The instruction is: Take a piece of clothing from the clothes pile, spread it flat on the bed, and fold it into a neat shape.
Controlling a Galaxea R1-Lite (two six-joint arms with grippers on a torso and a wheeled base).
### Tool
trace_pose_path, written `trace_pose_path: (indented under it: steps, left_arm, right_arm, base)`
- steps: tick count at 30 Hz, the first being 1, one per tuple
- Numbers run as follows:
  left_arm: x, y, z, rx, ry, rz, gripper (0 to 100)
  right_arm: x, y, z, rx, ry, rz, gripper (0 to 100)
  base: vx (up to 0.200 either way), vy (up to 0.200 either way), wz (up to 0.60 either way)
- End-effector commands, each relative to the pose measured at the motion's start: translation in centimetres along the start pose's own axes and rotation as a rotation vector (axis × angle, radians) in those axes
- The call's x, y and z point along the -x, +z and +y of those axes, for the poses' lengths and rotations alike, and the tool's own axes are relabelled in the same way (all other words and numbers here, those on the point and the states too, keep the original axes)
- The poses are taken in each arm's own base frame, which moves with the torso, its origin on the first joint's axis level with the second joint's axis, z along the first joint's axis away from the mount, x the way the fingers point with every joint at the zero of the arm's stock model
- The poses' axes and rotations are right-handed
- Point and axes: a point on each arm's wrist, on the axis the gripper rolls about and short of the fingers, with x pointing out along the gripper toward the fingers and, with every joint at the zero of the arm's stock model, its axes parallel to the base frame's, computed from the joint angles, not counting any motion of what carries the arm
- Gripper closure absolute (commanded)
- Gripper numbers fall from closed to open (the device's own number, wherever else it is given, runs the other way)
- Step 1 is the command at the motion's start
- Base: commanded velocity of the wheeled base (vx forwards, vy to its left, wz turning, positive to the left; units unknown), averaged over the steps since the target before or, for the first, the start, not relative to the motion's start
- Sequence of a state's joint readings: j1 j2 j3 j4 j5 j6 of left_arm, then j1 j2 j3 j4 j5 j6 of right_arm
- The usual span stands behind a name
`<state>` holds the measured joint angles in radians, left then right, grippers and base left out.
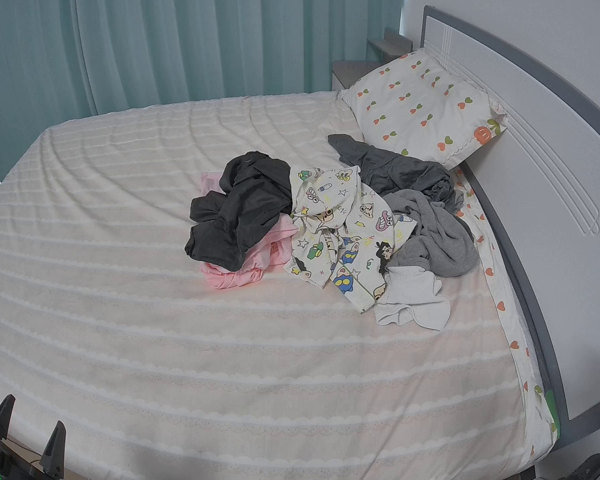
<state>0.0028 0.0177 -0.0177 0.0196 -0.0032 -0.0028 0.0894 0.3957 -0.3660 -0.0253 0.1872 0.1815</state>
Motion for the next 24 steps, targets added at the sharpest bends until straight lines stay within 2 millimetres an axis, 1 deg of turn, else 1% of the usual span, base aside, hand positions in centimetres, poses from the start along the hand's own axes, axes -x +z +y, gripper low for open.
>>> trace_pose_path:
  steps: [1, 5, 6, 7, 9, 10, 11, 12, 13, 14, 15, 16, 17, 20, 21, 24]
  left_arm:
    - [-0.1, -0.4, 0.0, 0.0, 0.0, 0.008, 0]
    - [-0.1, -0.4, 0.0, 0.0, 0.0, 0.008, 0]
    - [-0.1, -0.4, 0.0, 0.0, 0.0, 0.008, 0]
    - [-0.1, -0.4, 0.0, 0.0, 0.0, 0.008, 0]
    - [-0.1, -0.4, 0.0, 0.0, 0.0, 0.008, 0]
    - [-0.1, -0.4, 0.0, 0.0, 0.0, 0.008, 0]
    - [-0.1, -0.4, 0.0, 0.0, 0.0, 0.008, 0]
    - [-0.1, -0.4, 0.0, 0.0, 0.0, 0.008, 0]
    - [-0.1, -0.4, 0.0, 0.0, 0.0, 0.008, 0]
    - [-0.1, -0.4, 0.0, 0.0, 0.0, 0.008, 0]
    - [-0.1, -0.4, 0.0, 0.0, 0.0, 0.008, 0]
    - [-0.1, -0.4, 0.0, 0.0, 0.0, 0.008, 0]
    - [-0.1, -0.4, 0.0, 0.0, 0.0, 0.008, 0]
    - [-0.1, -0.4, 0.0, 0.0, 0.0, 0.008, 0]
    - [-0.1, -0.4, 0.0, 0.0, 0.0, 0.008, 0]
    - [-0.1, -0.4, 0.0, 0.0, 0.0, 0.008, 0]
  right_arm:
    - [-14.1, -0.4, 0.6, -0.27, 0.176, 0.522, 0]
    - [-19.2, -1.8, 1.4, -0.384, 0.181, 0.572, 0]
    - [-19.2, -1.8, 1.4, -0.384, 0.181, 0.572, 0]
    - [-21.9, -2.6, 1.9, -0.428, 0.176, 0.593, 0]
    - [-24.2, -3.5, 2.1, -0.449, 0.167, 0.618, 0]
    - [-26.2, -4.4, 2.1, -0.458, 0.152, 0.639, 0]
    - [-26.4, -4.5, 2.1, -0.458, 0.149, 0.641, 0]
    - [-28.6, -5.5, 2.1, -0.465, 0.126, 0.659, 0]
    - [-29.8, -5.9, 2.1, -0.473, 0.111, 0.661, 0]
    - [-30.1, -6.0, 2.1, -0.475, 0.107, 0.662, 0]
    - [-31.7, -6.5, 2.2, -0.494, 0.089, 0.661, 0]
    - [-31.7, -6.5, 2.2, -0.494, 0.089, 0.661, 0]
    - [-33.2, -7.1, 2.3, -0.509, 0.071, 0.661, 0]
    - [-35.6, -7.9, 2.7, -0.525, 0.04, 0.643, 0]
    - [-36.8, -8.5, 2.7, -0.532, 0.007, 0.631, 0]
    - [-38.2, -9.2, 2.8, -0.538, -0.032, 0.611, 0]
  base:
    - [0.0, 0.0, 0.0]
    - [0.0, 0.0, 0.0]
    - [0.0, 0.0, 0.0]
    - [0.0, 0.0, 0.0]
    - [0.0, 0.0, 0.0]
    - [0.0, 0.0, 0.0]
    - [0.0, 0.0, 0.0]
    - [0.0, 0.0, 0.0]
    - [0.0, 0.0, 0.0]
    - [0.0, 0.0, 0.0]
    - [0.0, 0.0, 0.0]
    - [0.0, 0.0, 0.0]
    - [0.0, 0.0, 0.0]
    - [0.0, 0.0, 0.0]
    - [0.0, 0.0, 0.0]
    - [0.0, 0.0, 0.0]
